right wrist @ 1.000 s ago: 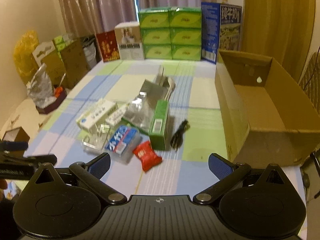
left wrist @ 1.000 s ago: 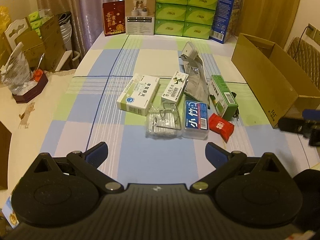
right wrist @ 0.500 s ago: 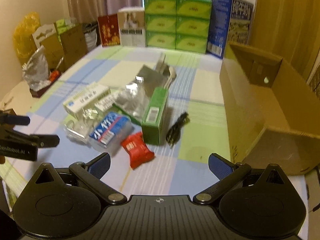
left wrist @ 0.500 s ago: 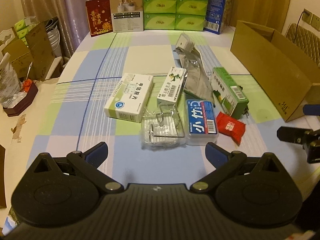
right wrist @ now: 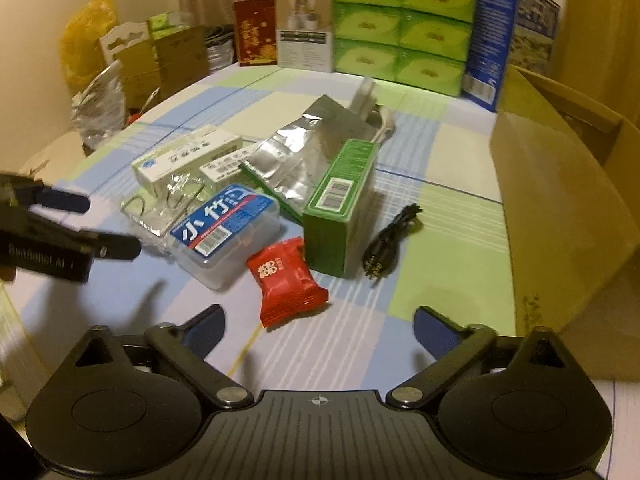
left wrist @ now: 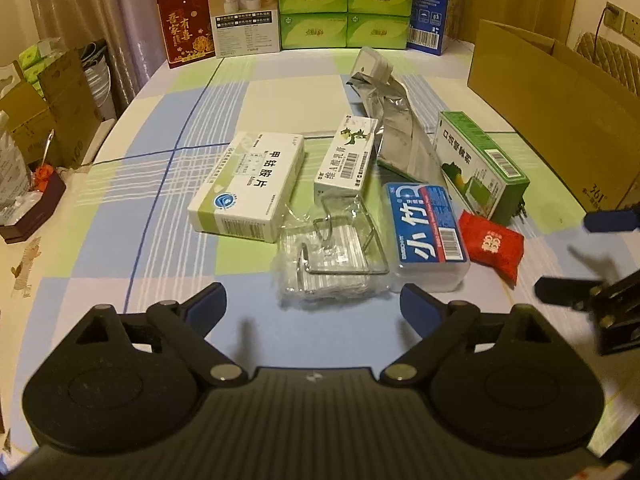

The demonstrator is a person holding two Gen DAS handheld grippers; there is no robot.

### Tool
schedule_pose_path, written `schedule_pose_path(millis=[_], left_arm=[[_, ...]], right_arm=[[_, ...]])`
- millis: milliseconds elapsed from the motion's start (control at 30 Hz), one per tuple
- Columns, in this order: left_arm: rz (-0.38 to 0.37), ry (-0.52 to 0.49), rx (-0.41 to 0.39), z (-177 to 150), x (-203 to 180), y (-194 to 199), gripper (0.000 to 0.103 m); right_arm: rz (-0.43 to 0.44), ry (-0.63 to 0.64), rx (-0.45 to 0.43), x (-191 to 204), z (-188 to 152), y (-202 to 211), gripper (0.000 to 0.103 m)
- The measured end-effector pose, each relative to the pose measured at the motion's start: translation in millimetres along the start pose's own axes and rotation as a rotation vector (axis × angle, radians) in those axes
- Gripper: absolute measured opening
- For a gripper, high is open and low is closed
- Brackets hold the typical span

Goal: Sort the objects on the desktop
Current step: 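Close the left gripper on the bagged wire rack while the right gripper grasps the red candy packet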

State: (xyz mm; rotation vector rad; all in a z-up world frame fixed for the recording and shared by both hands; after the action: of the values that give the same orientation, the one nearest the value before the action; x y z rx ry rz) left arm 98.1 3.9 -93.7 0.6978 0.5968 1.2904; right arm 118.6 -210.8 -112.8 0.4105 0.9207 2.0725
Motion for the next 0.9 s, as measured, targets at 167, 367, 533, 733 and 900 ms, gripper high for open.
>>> schedule_pose_path(millis=[167,367,533,733,900], left_arm=[[0.009,-0.031,-0.009,1.6,-4.1,-7.7,0.089],[0.015,-0.039,-0.006,1.0,-7.7,-16.3,0.086],[0.042,-0.034,-0.021,5.1,-10.8,-21.9,0.086],[0.084,-0.043,-0.027,7.5,-9.5,-29.7,0.088],[0.069,-0.042,-0.018,6.3,-10.0,-32.1,0.077]], right_arm=[[0.015,0.025,-0.022,3.3,2.7,-7.9,0.077],[0.011,0.032,-0.009,4.0,3.9,-14.5,0.077],[0.006,0.027,0.005,2.9,3.8,-19.3,0.077],[0.015,0.026,0.013,3.9,3.8,-24.7,0.077],[0.016,0.034,0.016,6.0,6.6,-32.0,0.077]])
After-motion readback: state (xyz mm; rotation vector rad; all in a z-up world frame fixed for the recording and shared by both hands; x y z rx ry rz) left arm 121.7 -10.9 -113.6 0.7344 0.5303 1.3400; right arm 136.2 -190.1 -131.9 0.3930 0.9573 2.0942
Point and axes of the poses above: each gripper's, at about its wrist camera, not at the fingertips, and y roughly against the way its jaws point, x to its left, z to its top, the point moved 1 cm from there along -y, roughly the way its jaws point, and after that the axes turned 3 degrees about -z, right-handed, at the moved point
